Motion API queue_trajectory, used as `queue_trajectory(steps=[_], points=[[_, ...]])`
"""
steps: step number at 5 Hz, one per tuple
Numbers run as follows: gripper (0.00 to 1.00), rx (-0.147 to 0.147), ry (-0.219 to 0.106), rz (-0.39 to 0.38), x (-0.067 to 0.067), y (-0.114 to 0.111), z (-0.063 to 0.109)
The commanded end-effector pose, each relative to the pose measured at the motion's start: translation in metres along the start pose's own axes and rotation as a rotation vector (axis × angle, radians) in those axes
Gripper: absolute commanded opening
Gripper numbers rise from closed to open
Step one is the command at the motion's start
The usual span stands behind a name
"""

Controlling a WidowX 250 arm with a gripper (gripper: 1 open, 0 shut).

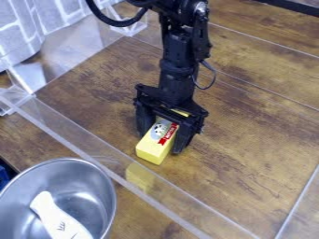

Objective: Move the yellow butter to the right side of the table

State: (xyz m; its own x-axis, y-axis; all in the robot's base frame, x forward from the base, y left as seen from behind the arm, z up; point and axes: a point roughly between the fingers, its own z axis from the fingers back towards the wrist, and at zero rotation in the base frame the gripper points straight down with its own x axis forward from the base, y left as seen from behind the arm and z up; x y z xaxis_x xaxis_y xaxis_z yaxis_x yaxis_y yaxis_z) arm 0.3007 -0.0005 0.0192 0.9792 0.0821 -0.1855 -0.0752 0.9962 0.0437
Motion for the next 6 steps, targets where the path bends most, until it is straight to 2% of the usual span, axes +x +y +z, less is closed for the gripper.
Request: queue_trajectory(steps=[1,5,6], points=[[1.00,-0.009,-0.017,0.022,0.0047,0.0072,0.0050],[1.00,-0.017,0.004,0.019,0.0073,0.0080,0.0050],[0.00,-0.019,0.007,0.019,0.0077,0.0083,0.0056]])
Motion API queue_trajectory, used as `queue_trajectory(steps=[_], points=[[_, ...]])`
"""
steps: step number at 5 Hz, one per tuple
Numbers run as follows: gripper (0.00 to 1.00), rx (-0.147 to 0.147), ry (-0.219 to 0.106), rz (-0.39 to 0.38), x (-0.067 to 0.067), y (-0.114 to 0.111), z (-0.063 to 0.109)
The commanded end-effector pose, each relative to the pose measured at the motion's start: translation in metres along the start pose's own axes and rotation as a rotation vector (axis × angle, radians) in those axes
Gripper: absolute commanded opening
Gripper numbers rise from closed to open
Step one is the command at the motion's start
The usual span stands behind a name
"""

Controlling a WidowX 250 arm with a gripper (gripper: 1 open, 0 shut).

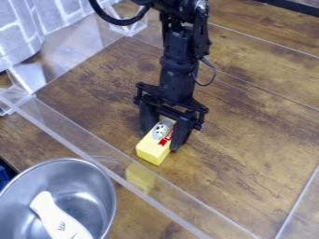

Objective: Move the yellow butter to the right side of the table

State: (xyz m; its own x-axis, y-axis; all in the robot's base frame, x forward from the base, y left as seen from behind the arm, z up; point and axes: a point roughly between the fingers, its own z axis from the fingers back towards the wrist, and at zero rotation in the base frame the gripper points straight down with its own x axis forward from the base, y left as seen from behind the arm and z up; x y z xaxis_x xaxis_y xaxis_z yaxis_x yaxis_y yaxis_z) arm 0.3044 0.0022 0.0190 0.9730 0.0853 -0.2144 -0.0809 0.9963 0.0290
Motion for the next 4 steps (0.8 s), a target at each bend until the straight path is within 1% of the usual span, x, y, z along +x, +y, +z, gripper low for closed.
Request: queue_trajectory(steps=[1,4], points=[[0.00,-0.004,-0.021,0.017,0.0037,0.0055,0.0058],[0.00,-0.002,-0.019,0.017,0.0033,0.0043,0.0116]])
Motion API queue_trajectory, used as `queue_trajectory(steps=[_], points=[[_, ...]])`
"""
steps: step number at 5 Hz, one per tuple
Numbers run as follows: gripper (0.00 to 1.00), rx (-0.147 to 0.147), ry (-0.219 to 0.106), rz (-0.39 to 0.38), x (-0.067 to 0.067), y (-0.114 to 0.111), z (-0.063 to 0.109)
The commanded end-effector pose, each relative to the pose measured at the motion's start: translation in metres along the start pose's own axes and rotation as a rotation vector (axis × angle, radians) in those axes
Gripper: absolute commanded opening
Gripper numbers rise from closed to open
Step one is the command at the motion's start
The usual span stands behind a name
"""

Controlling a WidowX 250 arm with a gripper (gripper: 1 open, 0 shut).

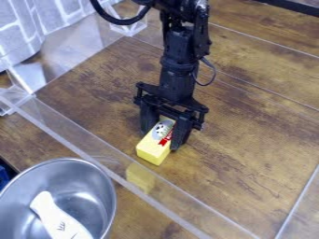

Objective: Move the yellow butter to the right side of the table

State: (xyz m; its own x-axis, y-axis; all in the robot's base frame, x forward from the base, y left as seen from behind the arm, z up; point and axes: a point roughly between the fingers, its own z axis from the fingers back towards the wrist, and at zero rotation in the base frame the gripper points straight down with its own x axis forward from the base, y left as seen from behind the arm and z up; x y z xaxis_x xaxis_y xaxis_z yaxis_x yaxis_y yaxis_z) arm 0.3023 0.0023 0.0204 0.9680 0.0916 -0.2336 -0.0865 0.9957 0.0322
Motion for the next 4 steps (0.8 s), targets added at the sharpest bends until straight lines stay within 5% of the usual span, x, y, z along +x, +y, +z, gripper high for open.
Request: queue_trajectory(steps=[1,4], points=[[0.00,-0.003,-0.037,0.011,0.0053,0.0037,0.0125],[0.00,-0.002,-0.035,0.012,0.0048,0.0026,0.0174]])
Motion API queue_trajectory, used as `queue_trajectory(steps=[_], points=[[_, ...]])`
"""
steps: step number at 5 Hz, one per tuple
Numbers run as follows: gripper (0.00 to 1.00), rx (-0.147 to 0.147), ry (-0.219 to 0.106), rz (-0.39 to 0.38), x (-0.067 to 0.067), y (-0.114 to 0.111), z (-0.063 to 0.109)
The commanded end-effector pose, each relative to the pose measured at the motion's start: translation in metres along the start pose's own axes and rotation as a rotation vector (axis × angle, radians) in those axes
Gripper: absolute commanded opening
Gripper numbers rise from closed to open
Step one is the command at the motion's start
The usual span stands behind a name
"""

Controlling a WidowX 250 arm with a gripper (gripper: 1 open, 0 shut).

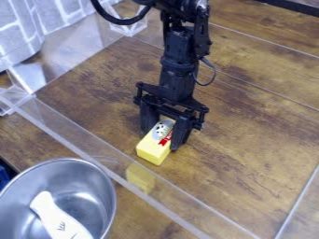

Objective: Move the yellow butter to the right side of the table

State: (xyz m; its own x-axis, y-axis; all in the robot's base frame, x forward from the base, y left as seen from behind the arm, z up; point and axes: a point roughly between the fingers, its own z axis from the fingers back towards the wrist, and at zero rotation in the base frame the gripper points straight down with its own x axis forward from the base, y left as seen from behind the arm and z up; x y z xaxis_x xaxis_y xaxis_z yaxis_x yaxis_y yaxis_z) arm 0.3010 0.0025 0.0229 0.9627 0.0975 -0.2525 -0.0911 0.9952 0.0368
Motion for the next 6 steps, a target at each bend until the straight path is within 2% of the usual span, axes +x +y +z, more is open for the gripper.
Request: queue_trajectory(steps=[1,6], points=[[0.00,-0.005,-0.053,0.007,0.0063,0.0019,0.0168],[0.00,-0.012,-0.050,0.009,0.0060,0.0002,0.0189]])
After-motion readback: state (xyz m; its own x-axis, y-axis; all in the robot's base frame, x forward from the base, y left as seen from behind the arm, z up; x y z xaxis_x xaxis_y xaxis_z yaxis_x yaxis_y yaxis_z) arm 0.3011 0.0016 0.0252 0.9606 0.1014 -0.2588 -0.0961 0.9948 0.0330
